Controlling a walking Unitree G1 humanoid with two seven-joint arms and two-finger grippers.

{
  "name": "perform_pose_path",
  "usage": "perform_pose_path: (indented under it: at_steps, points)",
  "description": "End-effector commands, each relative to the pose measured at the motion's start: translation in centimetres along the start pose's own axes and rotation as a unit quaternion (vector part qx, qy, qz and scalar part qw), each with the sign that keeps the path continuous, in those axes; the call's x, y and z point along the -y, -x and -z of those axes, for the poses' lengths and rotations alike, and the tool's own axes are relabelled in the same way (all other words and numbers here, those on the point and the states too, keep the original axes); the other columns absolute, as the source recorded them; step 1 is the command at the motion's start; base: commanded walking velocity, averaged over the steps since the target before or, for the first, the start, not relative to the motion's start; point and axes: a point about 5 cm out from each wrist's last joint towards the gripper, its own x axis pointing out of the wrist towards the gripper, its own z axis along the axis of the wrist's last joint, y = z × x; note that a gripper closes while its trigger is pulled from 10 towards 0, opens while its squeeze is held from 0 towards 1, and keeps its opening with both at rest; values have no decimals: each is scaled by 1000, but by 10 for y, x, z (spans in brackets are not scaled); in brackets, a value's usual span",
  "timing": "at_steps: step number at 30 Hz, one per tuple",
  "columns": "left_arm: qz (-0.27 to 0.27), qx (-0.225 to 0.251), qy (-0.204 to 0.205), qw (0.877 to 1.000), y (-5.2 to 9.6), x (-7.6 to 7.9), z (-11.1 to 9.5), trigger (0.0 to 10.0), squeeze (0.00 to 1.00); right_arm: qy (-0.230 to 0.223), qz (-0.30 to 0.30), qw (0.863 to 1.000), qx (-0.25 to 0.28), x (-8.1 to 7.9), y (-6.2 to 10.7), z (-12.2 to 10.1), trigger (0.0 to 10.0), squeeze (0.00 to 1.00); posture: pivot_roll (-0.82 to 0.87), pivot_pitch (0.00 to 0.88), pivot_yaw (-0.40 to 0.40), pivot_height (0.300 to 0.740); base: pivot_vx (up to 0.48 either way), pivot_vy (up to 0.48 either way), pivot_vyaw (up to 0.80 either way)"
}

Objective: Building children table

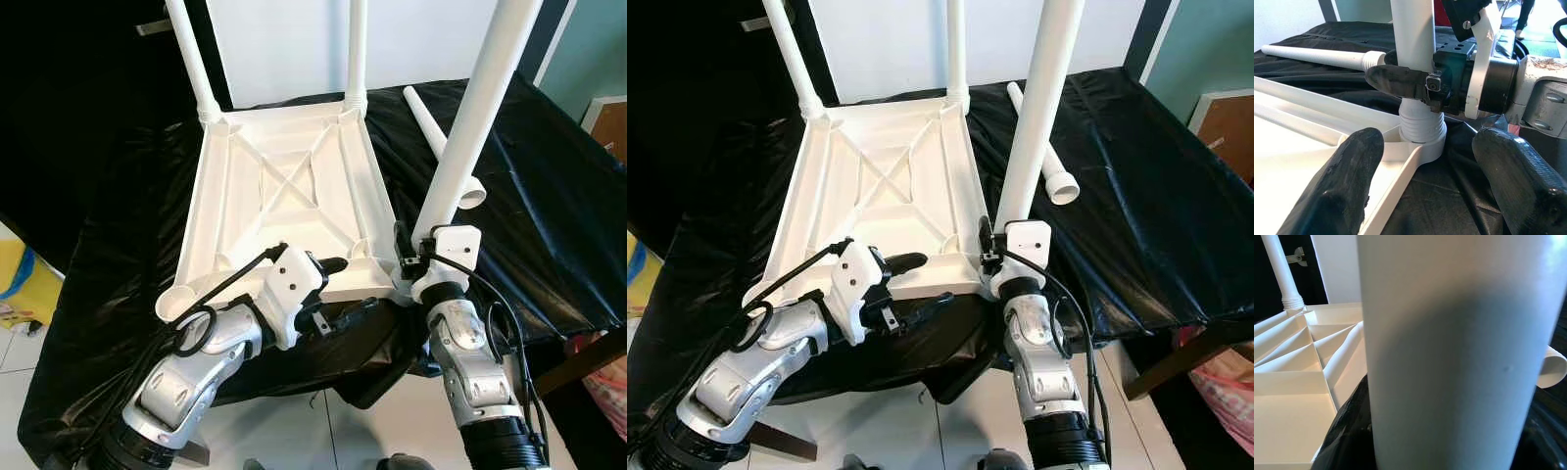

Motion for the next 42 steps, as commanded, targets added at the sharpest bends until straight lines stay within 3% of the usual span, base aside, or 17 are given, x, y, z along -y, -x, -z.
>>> perform_pose_path:
  at_steps: [1,6,19,25,36,37,39,40,42]
  points:
    - [59,5,-4,998,1,8,-3,10000,0,8,37,996,-76,8,10,29,10000,0,-83,75,54,740,0,0,0]
    - [58,7,-4,998,1,8,-4,10000,0,9,121,990,-69,12,15,28,10000,0,-76,78,47,740,0,0,0]
    - [48,13,-5,999,0,6,-6,10000,0,1,198,979,-54,25,16,21,10000,0,-67,80,31,740,0,0,0]
    - [40,15,-5,999,0,5,-7,10000,0,6,259,965,-46,41,16,19,10000,0,-63,80,25,740,0,0,0]
    - [39,16,-5,999,0,4,-7,10000,0,0,251,967,-37,40,14,18,10000,0,-69,79,32,740,0,0,0]
    - [39,16,-5,999,0,4,-7,10000,0,-6,241,970,-18,40,14,14,10000,604,-71,80,31,740,0,0,0]
    - [40,16,-5,999,0,4,-7,10000,0,-10,235,972,-6,40,13,11,10000,604,-71,80,32,740,0,0,0]
    - [41,17,-5,999,-1,4,-7,10000,0,-13,221,975,14,39,13,5,10000,1000,-75,80,33,740,0,0,0]
    - [43,17,-5,999,-1,4,-7,10000,0,-17,201,979,42,39,13,-3,10000,1000,-76,79,34,740,0,0,0]
